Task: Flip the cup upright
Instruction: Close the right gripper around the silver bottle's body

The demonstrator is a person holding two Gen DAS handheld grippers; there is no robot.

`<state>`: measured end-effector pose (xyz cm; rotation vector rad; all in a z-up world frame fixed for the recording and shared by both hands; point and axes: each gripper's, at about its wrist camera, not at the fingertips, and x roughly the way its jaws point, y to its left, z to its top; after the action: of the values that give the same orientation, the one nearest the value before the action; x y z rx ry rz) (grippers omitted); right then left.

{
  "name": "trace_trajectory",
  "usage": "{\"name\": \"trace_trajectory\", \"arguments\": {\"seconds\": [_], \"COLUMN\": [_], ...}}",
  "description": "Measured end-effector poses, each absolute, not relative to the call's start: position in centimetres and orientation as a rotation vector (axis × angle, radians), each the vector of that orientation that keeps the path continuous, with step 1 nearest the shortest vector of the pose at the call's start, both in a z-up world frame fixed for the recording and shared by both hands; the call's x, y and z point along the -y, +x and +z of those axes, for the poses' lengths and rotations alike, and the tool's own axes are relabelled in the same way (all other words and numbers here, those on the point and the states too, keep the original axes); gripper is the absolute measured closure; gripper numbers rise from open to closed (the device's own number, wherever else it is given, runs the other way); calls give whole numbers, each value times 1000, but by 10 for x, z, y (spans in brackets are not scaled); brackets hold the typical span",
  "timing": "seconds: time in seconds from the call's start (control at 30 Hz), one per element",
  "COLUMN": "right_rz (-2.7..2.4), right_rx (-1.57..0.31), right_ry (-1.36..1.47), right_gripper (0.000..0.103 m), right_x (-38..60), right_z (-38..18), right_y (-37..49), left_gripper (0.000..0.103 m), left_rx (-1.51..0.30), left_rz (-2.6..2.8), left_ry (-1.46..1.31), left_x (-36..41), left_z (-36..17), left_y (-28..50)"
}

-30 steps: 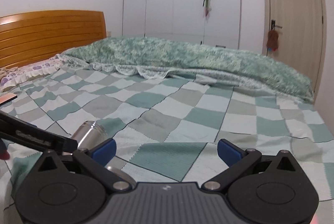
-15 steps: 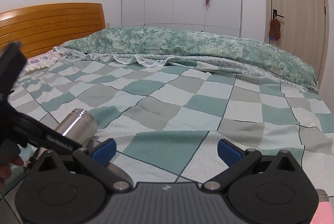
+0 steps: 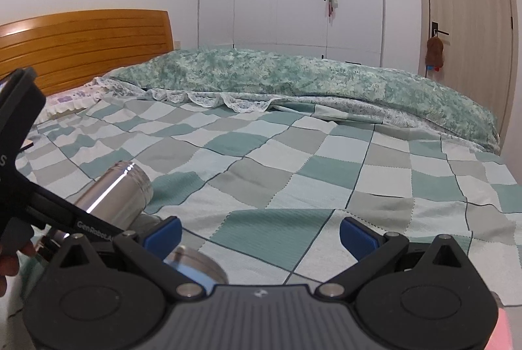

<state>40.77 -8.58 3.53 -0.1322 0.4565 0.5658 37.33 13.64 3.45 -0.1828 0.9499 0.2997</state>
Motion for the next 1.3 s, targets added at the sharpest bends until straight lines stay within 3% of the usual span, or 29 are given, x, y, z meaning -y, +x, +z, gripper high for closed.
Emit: {"name": "trace_trajectory", "arguments": {"seconds": [0.47,0.83,1.3], "right_rz": [537,530,504], "right_rx": [-418,-466,-529], "right_ry": [-154,-182,-212], "right_gripper": [0,0,0], "right_x": [125,140,122], "right_z": [82,67,39], "right_y": [282,193,165], "left_gripper": [39,39,40], "left_rx": [-885,-923,-933], "left_rz": [204,180,131], "left_ry": [-176,-124,9], "left_x": [-99,-82,-92], "left_z": [86,49,5], "left_y": [246,170,171]}}
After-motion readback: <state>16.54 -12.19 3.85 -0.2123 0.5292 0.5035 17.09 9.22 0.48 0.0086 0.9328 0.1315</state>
